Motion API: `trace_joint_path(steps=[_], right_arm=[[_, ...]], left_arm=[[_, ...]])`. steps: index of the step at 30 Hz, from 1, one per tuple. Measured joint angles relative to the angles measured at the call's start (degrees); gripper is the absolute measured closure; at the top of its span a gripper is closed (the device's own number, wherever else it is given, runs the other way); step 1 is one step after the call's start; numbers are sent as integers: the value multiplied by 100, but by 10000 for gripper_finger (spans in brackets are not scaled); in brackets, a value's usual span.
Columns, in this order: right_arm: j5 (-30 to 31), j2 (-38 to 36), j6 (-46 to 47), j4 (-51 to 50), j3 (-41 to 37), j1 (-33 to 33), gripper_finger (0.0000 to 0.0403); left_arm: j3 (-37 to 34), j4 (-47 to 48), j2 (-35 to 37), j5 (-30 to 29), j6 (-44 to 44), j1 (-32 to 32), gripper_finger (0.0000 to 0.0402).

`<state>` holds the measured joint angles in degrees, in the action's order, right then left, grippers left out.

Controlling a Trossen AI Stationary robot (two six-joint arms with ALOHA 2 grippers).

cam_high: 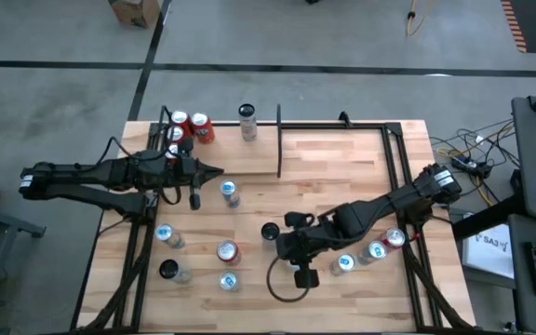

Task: Place canned beverage on shelf
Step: Put the blue soda can on the shelf

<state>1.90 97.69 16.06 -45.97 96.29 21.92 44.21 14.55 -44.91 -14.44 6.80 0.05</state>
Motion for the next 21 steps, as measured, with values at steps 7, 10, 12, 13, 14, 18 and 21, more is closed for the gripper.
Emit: trace_joint_path(steps=[7,10,12,13,14,18,21], right_arm=[[87,22,875,-320,0,23,318],[256,37,1176,-545,0,33,257],[269,37,1280,-570,0,35,211],[270,37,1284,-581,0,36,190],[267,37,1286,-596,0,36,168],[190,43,1377,-735,-2,84,98],[156,172,1453,-797,-9,105,68]], left_arm=[[0,0,0,0,-129,0,402],[0,0,0,0,-152,0,402],[0,0,0,0,-162,0,402],[0,-2,0,0,-167,0,402],[0,-2,0,0,-167,0,402],[0,-29,0,0,-145,0,402],[0,-61,0,0,-109,0,402]])
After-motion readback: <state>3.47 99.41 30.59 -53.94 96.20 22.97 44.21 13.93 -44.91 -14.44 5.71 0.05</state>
